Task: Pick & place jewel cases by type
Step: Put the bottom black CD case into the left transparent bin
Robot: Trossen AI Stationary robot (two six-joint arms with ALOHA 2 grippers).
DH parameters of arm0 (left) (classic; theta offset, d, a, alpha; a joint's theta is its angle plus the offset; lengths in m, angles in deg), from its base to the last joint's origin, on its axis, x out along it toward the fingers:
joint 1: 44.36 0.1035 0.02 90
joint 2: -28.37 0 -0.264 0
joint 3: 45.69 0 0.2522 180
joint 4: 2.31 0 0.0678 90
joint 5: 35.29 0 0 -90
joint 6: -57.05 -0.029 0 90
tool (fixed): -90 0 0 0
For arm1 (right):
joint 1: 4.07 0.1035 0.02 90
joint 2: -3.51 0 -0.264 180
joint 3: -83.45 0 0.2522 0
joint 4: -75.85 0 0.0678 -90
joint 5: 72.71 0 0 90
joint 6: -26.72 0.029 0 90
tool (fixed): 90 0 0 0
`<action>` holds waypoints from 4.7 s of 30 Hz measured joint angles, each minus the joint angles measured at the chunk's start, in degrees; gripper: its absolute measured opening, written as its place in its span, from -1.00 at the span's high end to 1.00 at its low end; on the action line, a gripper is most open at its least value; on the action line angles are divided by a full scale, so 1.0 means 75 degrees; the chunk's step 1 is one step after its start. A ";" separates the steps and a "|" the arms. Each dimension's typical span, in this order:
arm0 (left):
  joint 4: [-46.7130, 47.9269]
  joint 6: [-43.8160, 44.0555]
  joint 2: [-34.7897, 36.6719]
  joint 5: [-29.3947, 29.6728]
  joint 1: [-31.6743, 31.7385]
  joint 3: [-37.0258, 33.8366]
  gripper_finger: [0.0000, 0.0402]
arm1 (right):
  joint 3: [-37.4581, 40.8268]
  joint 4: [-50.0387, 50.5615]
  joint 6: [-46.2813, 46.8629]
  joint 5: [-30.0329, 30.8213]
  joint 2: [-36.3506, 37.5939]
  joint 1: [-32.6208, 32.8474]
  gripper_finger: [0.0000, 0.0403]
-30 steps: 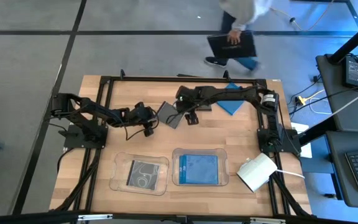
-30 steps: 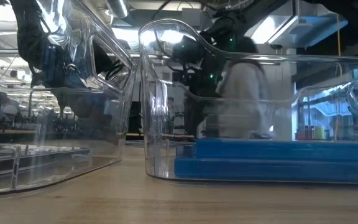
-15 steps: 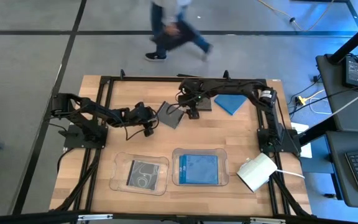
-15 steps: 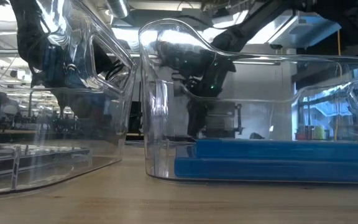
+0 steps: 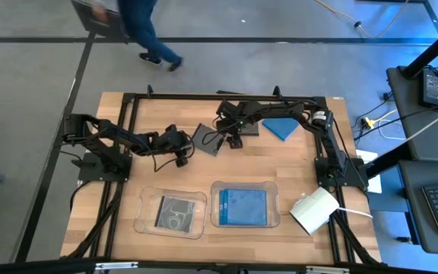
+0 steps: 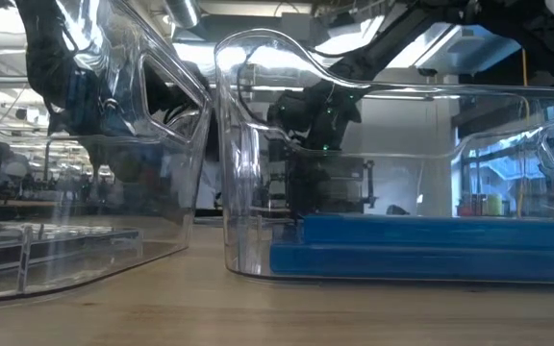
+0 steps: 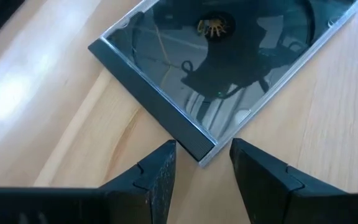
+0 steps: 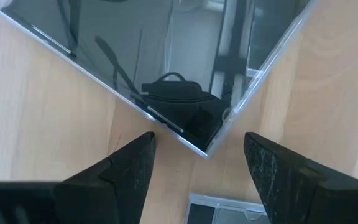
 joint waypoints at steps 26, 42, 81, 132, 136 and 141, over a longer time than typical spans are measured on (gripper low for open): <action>-0.0383 -0.1643 0.0020 0.0276 0.0121 -0.0012 0.23 | 0.0006 -0.0058 0.0059 -0.0029 -0.0023 0.0018 -0.25; -0.0464 -0.0468 -0.0125 -0.2988 0.1416 0.0001 0.33 | 0.0012 -0.0065 0.0114 -0.0024 -0.0026 0.0021 -0.25; -0.1093 -0.5296 -0.0135 -0.0724 0.0153 -0.0028 0.46 | 0.0029 -0.0144 0.0289 -0.0108 -0.0026 0.0044 -0.25; -0.4301 -0.8869 -0.0128 0.1527 -0.0959 0.0020 0.44 | -0.0006 -0.0179 -0.0323 0.0105 -0.0029 0.0242 -0.24; -0.4402 -0.9346 -0.0128 0.1040 -0.0956 0.0020 0.44 | -0.0006 -0.0202 -0.0409 0.0267 -0.0029 0.0359 -0.24; -0.4423 -0.9842 -0.0125 0.0881 -0.0956 0.0020 0.44 | -0.0006 -0.0200 -0.0486 0.0370 -0.0026 0.0477 -0.24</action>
